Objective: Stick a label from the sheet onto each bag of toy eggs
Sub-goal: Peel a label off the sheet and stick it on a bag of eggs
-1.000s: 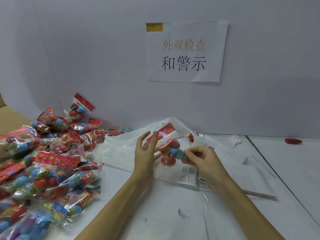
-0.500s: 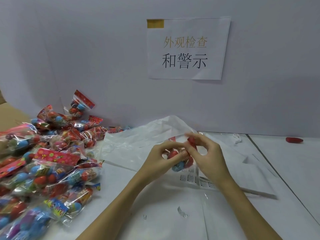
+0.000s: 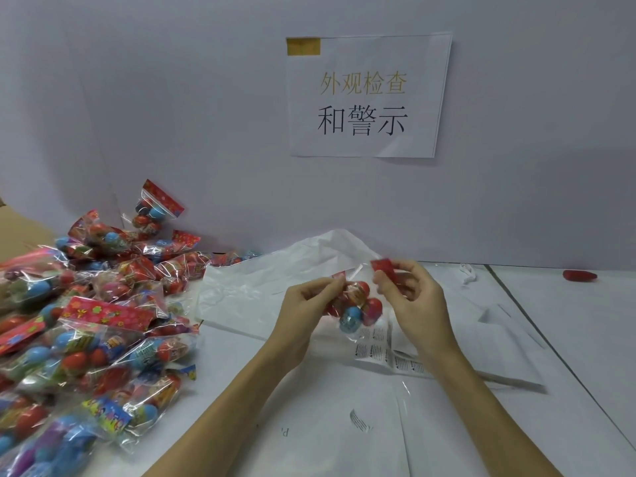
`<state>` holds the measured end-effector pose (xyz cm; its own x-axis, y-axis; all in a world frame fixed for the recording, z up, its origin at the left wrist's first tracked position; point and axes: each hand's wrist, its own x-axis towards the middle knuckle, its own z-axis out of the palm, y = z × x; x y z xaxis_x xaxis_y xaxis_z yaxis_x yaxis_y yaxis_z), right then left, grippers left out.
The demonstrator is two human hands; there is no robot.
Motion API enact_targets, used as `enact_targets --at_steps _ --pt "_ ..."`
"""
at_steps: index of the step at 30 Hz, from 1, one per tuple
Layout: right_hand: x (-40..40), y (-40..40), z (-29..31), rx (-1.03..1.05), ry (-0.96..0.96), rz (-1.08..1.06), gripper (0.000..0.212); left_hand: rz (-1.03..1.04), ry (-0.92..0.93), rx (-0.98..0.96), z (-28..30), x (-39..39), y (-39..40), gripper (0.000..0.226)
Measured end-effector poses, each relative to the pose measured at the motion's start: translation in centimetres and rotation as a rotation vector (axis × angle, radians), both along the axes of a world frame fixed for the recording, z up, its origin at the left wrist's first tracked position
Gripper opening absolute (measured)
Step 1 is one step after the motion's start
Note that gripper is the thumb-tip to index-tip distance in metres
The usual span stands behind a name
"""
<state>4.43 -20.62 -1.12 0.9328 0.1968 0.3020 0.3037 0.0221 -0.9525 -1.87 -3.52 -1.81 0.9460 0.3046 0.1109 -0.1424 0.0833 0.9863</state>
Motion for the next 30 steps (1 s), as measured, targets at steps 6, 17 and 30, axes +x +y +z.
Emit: enact_targets --at_steps 6,17,30 --pt "-0.3 0.4 -0.5 -0.012 0.222 0.208 0.051 0.137 0.017 -0.155 0.0 0.2 1.5 0.023" --pt "-0.4 0.7 -1.1 -0.087 0.116 0.1 0.021 -0.138 0.001 -0.136 0.0 0.3 0.7 0.025" --pt "0.4 -1.0 -1.2 -0.748 -0.168 0.098 0.029 0.087 0.066 -0.175 0.0 0.7 1.6 0.032"
